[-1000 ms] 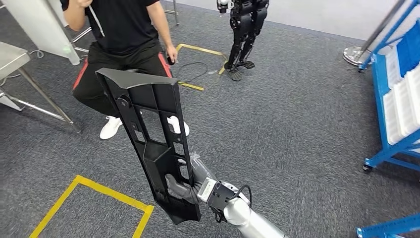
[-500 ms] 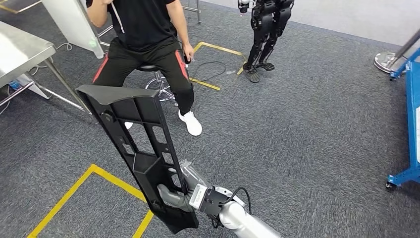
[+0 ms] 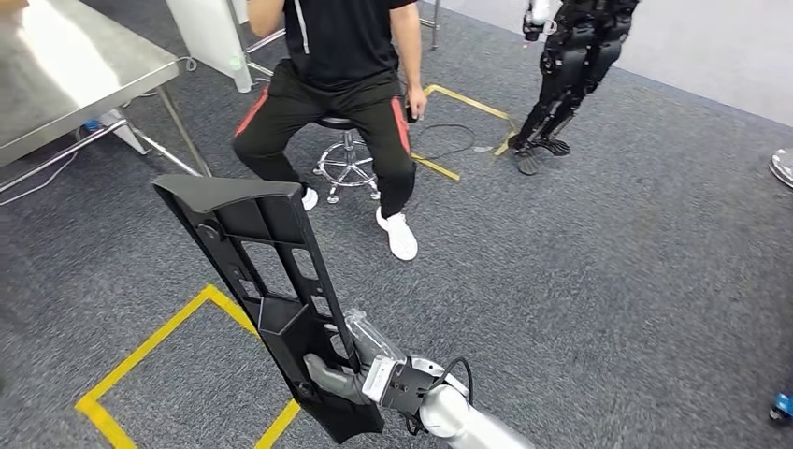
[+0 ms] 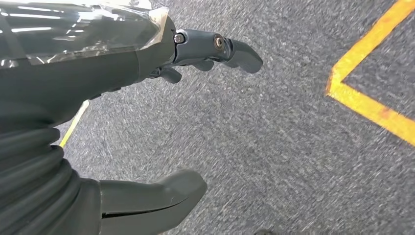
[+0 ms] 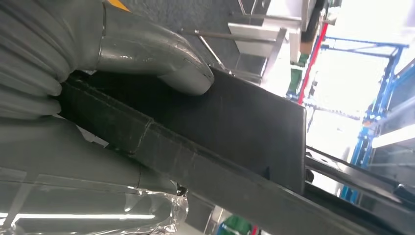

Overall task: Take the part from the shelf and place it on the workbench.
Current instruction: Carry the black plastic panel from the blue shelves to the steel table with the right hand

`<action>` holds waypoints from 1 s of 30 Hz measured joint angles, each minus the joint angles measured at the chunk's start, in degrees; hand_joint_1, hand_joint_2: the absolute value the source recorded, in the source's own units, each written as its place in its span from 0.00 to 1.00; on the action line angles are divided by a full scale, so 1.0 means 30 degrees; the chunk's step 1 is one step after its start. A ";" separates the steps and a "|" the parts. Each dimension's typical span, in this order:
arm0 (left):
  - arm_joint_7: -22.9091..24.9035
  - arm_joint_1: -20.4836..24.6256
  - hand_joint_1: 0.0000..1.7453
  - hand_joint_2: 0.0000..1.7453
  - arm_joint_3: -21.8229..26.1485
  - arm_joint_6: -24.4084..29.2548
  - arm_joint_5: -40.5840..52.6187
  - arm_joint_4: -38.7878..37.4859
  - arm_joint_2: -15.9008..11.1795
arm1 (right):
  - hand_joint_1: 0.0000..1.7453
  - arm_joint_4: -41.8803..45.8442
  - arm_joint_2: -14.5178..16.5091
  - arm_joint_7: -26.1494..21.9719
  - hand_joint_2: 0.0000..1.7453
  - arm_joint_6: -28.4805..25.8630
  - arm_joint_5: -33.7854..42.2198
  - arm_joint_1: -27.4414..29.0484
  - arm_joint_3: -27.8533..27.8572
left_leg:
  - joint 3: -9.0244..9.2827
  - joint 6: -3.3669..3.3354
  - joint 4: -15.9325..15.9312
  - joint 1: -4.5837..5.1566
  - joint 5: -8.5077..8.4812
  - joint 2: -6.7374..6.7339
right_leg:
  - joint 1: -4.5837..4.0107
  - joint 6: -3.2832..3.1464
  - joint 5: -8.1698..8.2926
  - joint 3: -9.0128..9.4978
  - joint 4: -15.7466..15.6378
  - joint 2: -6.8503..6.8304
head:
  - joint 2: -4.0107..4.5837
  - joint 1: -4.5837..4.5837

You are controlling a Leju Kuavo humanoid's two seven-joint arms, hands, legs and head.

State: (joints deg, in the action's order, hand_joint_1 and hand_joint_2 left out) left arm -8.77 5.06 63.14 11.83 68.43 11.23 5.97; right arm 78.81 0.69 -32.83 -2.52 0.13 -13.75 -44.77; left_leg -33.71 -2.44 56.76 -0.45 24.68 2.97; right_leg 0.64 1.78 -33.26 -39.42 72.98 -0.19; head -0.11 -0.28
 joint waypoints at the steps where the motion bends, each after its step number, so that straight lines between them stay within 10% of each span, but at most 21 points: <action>1: -0.0026 -0.0007 0.00 1.00 -0.0058 -0.0046 0.0066 0.0000 0.0007 | 1.00 -0.0007 -0.0033 -0.0007 1.00 -0.0058 0.0000 0.0014 -0.0013 | 0.0017 0.0030 0.0021 -0.0008 0.0011 0.0242 | 0.0047 0.0190 0.0590 0.0541 -0.1253 0.0089 | 0.0000 -0.0002; 4: -0.0133 -0.0017 0.00 1.00 -0.0222 -0.0115 0.0192 0.0000 -0.0009 | 1.00 -0.0011 -0.0053 -0.0038 1.00 -0.0240 -0.0005 0.0022 -0.0060 | -0.0039 0.0304 0.0188 0.0053 0.0129 0.0811 | 0.0183 0.0280 0.1980 0.2124 -0.4754 0.0655 | 0.0000 -0.0002; 7: -0.0166 -0.0113 0.00 1.00 -0.0269 -0.0111 0.0339 0.0002 -0.0095 | 1.00 -0.0004 0.0024 -0.0038 1.00 -0.0361 -0.0024 0.0041 -0.0109 | -0.0172 0.0637 0.0232 0.0002 0.0159 0.1025 | 0.0159 -0.0168 0.2176 0.2320 -0.5057 0.0527 | 0.0000 0.0018; 14: -0.0166 -0.0149 0.00 1.00 -0.0306 -0.0220 0.0357 0.0000 -0.0211 | 1.00 0.0025 0.0193 -0.0005 1.00 -0.0419 -0.0193 0.0201 -0.0202 | -0.2932 0.1181 0.5662 -0.0191 0.2643 -0.0852 | 0.0171 -0.0757 0.2124 0.2459 -0.5170 -0.0601 | 0.0000 0.0098; 20: -0.0217 -0.0158 0.00 1.00 -0.0388 -0.0279 0.0357 0.0000 -0.0293 | 1.00 0.0111 0.0198 0.0044 1.00 -0.0377 -0.0251 0.0265 -0.0233 | -0.0299 0.0956 0.0491 -0.0094 0.0232 -0.2164 | -0.0055 -0.0389 0.1854 0.2700 -0.5157 -0.1420 | 0.0000 0.0042; 24: -0.0399 -0.0165 0.00 1.00 -0.0413 -0.0335 0.0259 0.0000 -0.0361 | 1.00 0.0165 0.0320 0.0260 1.00 -0.0024 -0.0235 0.0177 -0.0246 | -0.0179 0.0431 0.0241 -0.0007 0.0176 -0.1465 | -0.0046 -0.0004 0.1540 0.2774 -0.4927 -0.1459 | 0.0000 -0.0010; 28: -0.0457 -0.0088 0.00 1.00 -0.0413 -0.0419 0.0075 0.0007 -0.0435 | 1.00 0.0149 0.0370 0.0371 1.00 0.0357 -0.0215 0.0045 -0.0288 | -0.0082 0.0071 0.0121 -0.0063 0.0078 -0.0638 | 0.0022 -0.0251 -0.0347 0.0695 -0.0548 -0.0155 | 0.0000 -0.0094; 30: -0.0457 -0.0103 0.00 1.00 -0.0413 -0.0457 0.0019 0.0007 -0.0452 | 1.00 0.0126 0.0342 0.0393 1.00 0.0421 -0.0213 0.0049 -0.0300 | -0.0075 0.0068 0.0135 -0.0027 0.0082 -0.0139 | 0.0017 -0.0107 -0.0421 0.0115 0.0300 -0.0045 | 0.0000 -0.0093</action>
State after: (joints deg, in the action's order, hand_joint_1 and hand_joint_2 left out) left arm -10.14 4.75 61.90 10.46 68.48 11.26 4.62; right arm 79.18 1.72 -31.65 -1.26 -0.51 -13.60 -45.68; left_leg -33.93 -2.24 57.16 -0.53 24.93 2.55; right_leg 0.69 1.46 -34.52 -39.07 73.88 -0.33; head -0.11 -0.56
